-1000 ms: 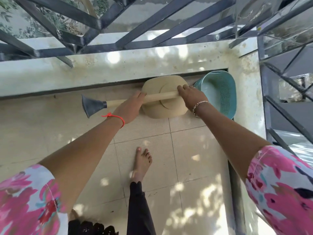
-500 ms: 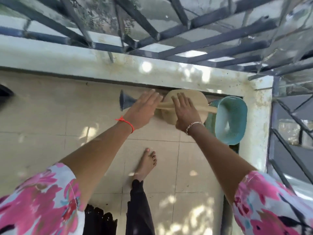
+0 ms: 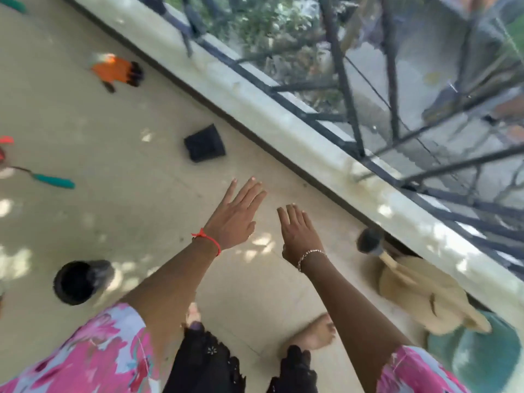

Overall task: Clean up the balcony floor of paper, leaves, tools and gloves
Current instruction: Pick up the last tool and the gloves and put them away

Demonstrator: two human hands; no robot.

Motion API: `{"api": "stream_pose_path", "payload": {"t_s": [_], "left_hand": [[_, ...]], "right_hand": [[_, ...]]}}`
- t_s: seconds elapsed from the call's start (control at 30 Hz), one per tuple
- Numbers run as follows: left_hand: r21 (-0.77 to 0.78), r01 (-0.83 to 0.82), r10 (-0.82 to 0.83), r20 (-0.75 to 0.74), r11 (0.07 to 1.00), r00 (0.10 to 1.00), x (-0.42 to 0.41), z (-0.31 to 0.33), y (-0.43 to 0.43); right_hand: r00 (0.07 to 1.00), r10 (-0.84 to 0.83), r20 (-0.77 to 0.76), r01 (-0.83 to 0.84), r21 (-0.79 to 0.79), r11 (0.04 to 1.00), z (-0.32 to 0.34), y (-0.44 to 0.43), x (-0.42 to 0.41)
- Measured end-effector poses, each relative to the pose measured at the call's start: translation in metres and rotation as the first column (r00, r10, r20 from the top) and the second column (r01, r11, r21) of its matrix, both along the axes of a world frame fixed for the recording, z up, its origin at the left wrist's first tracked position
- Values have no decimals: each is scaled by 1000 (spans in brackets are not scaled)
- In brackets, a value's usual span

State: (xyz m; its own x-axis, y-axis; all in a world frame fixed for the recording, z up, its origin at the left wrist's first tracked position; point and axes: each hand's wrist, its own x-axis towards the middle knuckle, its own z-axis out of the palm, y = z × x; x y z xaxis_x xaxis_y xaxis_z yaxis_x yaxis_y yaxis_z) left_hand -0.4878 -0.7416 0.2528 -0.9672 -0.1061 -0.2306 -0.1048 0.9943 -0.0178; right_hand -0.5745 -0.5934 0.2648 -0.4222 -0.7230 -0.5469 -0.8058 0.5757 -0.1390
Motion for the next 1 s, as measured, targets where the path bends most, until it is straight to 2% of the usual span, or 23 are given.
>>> {"api": "stream_pose_path", "payload": {"t_s": [0.17, 0.3, 0.47, 0.6, 0.77, 0.87, 1.0], "left_hand": [[-82, -237, 241, 43, 968, 970, 82, 25, -119], [-34, -432, 432, 0, 901, 902, 147, 54, -204], [-13, -595, 595, -13, 804, 804, 209, 76, -279], [10, -733, 733, -11, 680, 680, 238, 67, -326], [62, -848, 844, 78, 526, 530, 260, 54, -380], [77, -921, 909, 147, 382, 390, 269, 44, -416], [85, -949, 924, 215, 305, 316, 279, 16, -453]], "right_hand": [[977, 213, -4, -213, 25, 977, 25, -129, 44], [916, 400, -13, -400, -22, 916, 44, -238, 88], [940, 342, -9, -341, -80, 937, 66, -359, 136], [910, 412, 52, -406, -93, 909, 65, -433, 161], [856, 508, 97, -508, -29, 861, 44, -508, 172], [825, 546, 144, -551, -5, 834, 31, -559, 176], [820, 514, 252, -539, 39, 841, 16, -613, 185]]}}
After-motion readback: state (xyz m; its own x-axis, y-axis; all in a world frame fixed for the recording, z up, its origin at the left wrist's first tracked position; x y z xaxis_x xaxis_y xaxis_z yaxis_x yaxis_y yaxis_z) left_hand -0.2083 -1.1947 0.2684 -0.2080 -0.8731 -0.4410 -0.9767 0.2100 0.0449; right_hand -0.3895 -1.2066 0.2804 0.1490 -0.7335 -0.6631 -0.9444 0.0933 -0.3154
